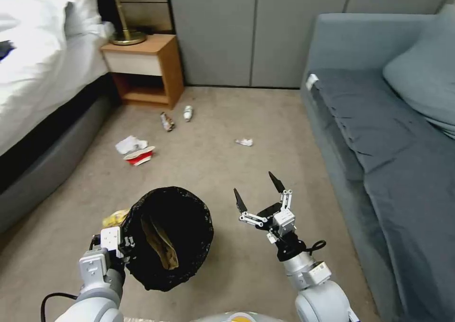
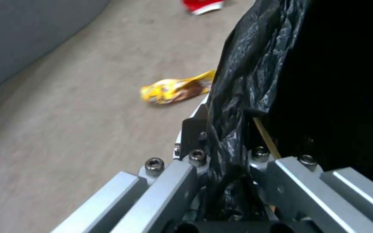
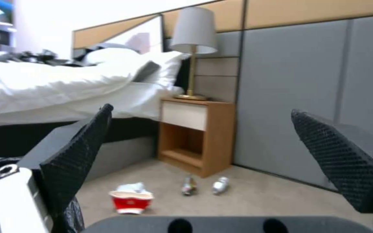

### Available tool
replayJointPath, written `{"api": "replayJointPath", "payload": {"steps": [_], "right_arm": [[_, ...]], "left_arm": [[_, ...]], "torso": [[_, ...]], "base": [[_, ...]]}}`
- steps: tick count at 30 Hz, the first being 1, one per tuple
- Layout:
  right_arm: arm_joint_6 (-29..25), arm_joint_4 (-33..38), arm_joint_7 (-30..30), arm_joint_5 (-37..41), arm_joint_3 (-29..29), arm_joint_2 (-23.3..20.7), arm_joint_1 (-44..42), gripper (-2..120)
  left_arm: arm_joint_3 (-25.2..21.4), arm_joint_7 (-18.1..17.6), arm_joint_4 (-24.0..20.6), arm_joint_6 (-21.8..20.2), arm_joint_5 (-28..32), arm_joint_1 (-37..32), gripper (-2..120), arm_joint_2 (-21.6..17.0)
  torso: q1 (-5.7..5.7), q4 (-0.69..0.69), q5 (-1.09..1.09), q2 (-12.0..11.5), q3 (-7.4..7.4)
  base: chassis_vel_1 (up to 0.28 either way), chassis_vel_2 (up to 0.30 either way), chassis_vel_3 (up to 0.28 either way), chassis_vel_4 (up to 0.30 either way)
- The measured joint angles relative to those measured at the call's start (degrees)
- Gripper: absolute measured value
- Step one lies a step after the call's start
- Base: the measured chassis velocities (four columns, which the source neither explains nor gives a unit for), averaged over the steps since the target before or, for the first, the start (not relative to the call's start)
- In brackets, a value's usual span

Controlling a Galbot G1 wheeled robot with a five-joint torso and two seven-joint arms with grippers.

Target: Pick up the trash bin, then pick up the garbage from the floor and place it into the trash bin.

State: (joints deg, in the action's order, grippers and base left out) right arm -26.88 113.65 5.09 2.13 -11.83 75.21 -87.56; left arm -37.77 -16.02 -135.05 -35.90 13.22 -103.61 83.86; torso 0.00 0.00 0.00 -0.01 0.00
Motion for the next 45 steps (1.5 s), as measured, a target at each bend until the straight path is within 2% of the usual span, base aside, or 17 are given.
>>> {"api": "replayJointPath", "payload": {"steps": [11, 16, 32, 39, 45], "right_arm": [[0.0, -0.1, 0.0, 0.0, 0.0, 0.0, 0.2, 100], [0.0, -0.1, 0.0, 0.0, -0.1, 0.0, 0.1, 100], [0.5, -1.0, -0.1, -0.2, -0.5, -0.8, 2.2, 100], [5.2, -2.4, -1.2, 0.9, 0.2, -3.6, 7.9, 100], [12.0, -4.6, -1.0, 3.4, 1.8, -9.8, 16.8, 100]], "left_arm": [[0.0, 0.0, 0.0, 0.0, 0.0, 0.1, 1, 0.0], [0.1, 0.0, 0.0, 0.0, 0.0, 0.1, 1, 0.0], [-0.2, 0.1, -0.1, 0.0, -0.1, -0.1, 1, -0.1], [-0.4, 0.1, -0.2, 0.1, -0.1, -0.1, 1, -0.1], [-0.6, 0.1, -0.2, 0.1, -0.2, -0.1, 1, 0.1]], "torso": [[0.00, 0.03, 0.00, 0.0, 0.00], [0.00, -0.02, 0.00, 0.0, 0.00], [0.00, 0.00, 0.00, 0.0, 0.00], [0.00, 0.00, 0.01, 0.0, 0.00], [0.00, 0.00, 0.00, 0.0, 0.00]], "base": [[0.110, 0.118, 0.115, 0.105], [0.000, 0.000, 0.000, 0.000], [0.000, 0.000, 0.000, 0.000], [0.000, 0.000, 0.000, 0.000], [0.000, 0.000, 0.000, 0.000]]}}
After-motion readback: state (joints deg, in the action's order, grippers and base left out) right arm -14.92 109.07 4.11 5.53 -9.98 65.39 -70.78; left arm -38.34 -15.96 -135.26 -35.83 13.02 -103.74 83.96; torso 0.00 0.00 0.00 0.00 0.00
